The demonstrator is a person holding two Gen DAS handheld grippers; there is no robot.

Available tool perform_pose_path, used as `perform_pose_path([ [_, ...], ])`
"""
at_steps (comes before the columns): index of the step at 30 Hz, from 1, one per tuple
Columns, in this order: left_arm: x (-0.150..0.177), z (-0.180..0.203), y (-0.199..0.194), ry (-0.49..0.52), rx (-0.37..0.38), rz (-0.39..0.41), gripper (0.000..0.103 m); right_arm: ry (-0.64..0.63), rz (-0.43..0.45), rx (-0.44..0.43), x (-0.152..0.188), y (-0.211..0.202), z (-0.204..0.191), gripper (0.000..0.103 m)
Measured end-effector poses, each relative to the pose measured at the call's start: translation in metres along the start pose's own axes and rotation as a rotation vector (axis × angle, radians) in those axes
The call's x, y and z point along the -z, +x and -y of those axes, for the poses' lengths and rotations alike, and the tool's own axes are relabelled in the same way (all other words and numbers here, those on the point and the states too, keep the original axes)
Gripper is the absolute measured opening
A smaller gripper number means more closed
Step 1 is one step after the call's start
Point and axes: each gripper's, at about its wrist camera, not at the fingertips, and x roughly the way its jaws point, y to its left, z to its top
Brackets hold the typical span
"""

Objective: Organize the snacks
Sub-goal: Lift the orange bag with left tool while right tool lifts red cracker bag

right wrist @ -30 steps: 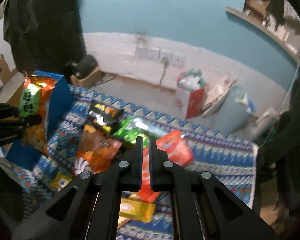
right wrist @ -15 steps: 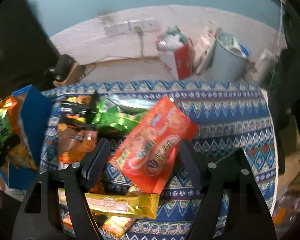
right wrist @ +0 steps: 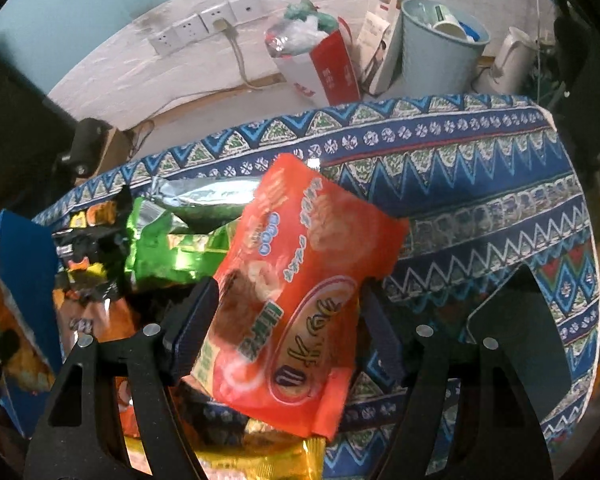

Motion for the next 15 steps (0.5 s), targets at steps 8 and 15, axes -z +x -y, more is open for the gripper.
perform_pose_path([
  [8, -0.003, 0.001, 0.01, -0.008, 0.029, -0.034, 0.031, -0.05, 0.002, 0.045, -0.004, 0.014, -0.005, 0.072],
  [15, -0.002, 0.004, 0.009, -0.004, 0.031, -0.033, 0.031, -0.141, 0.018, 0.102, 0.004, 0.014, -0.007, 0.039],
])
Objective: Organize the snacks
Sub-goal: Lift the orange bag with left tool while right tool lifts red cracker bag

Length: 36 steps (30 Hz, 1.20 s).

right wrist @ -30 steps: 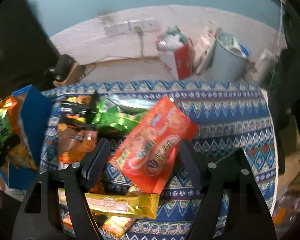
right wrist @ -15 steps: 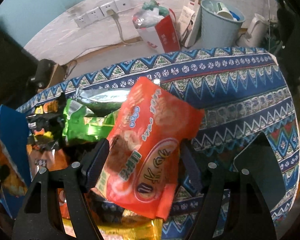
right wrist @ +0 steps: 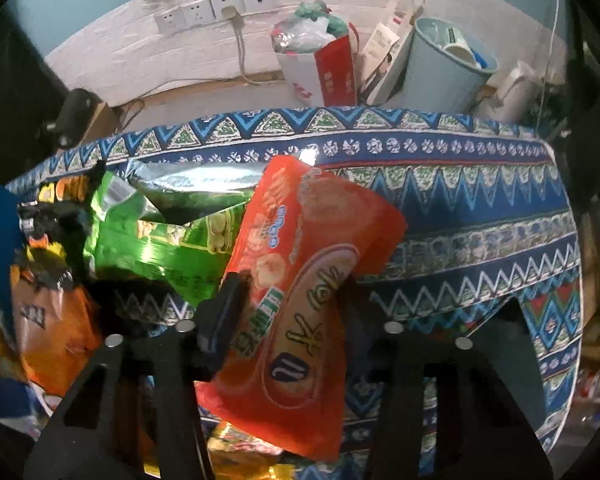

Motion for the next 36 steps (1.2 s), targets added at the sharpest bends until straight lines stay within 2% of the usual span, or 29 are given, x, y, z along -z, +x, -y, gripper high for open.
perform_pose_path([
  [1, 0.0, 0.0, 0.0, 0.0, 0.0, 0.001, 0.031, -0.011, 0.007, 0.009, 0.0, -0.002, 0.0, 0.031],
  [10, 0.002, 0.003, -0.009, 0.009, 0.001, 0.023, 0.031, -0.068, 0.056, -0.005, 0.009, -0.026, -0.002, 0.02],
  [17, 0.004, 0.004, -0.023, 0.02, 0.0, 0.06, 0.031, -0.072, 0.123, 0.006, 0.013, -0.053, 0.004, 0.019],
  [25, 0.005, 0.004, -0.046, 0.048, -0.032, 0.125, 0.031, -0.109, 0.209, 0.003, 0.011, -0.087, -0.008, 0.018],
  [36, 0.006, -0.005, -0.074, 0.058, -0.057, 0.2, 0.031, -0.158, 0.29, -0.059, 0.012, -0.128, -0.039, 0.018],
])
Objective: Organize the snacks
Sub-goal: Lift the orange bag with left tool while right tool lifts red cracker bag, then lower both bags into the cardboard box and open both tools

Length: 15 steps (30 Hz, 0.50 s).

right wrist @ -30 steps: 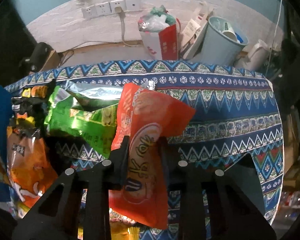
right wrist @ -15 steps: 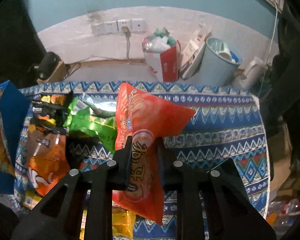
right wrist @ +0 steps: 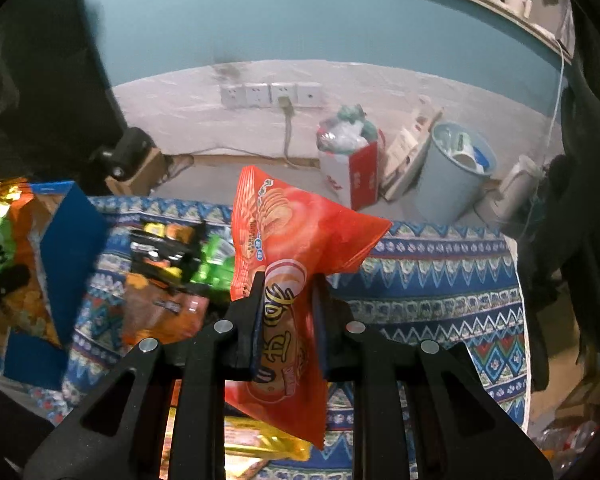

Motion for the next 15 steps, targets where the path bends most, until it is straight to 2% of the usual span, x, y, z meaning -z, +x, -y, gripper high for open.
perform_pose_path([
  [15, 0.0, -0.043, -0.036, -0.063, -0.016, 0.072, 0.031, -0.088, 0.077, -0.113, -0.024, -0.035, -0.07, 0.018],
])
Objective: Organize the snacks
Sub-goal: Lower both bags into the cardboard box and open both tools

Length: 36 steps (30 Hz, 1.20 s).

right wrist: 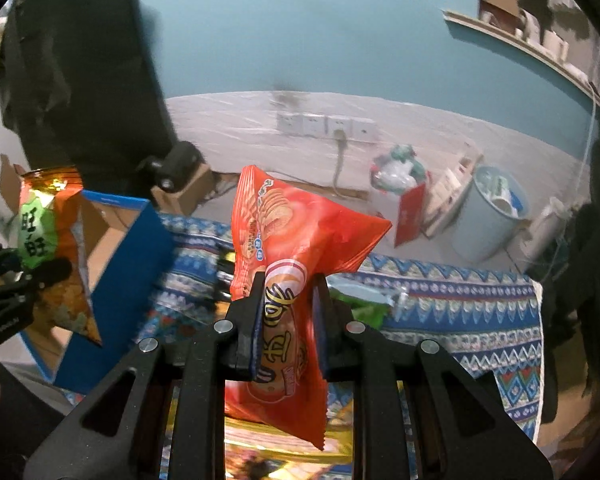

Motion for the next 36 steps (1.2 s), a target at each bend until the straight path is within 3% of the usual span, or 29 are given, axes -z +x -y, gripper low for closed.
perform_pose_path([
  [14, 0.011, -0.064, -0.012, -0.102, -0.039, 0.017, 0.031, -0.104, 0.016, -0.114, -0.029, 0.01, -0.093, 0.018],
  [27, 0.038, -0.139, 0.004, -0.205, -0.116, -0.041, 0.031, -0.202, -0.016, -0.205, -0.044, 0.041, -0.186, 0.018],
  [36, 0.056, -0.167, 0.022, -0.242, -0.151, -0.111, 0.031, -0.262, -0.047, -0.252, -0.045, 0.068, -0.24, 0.019],
])
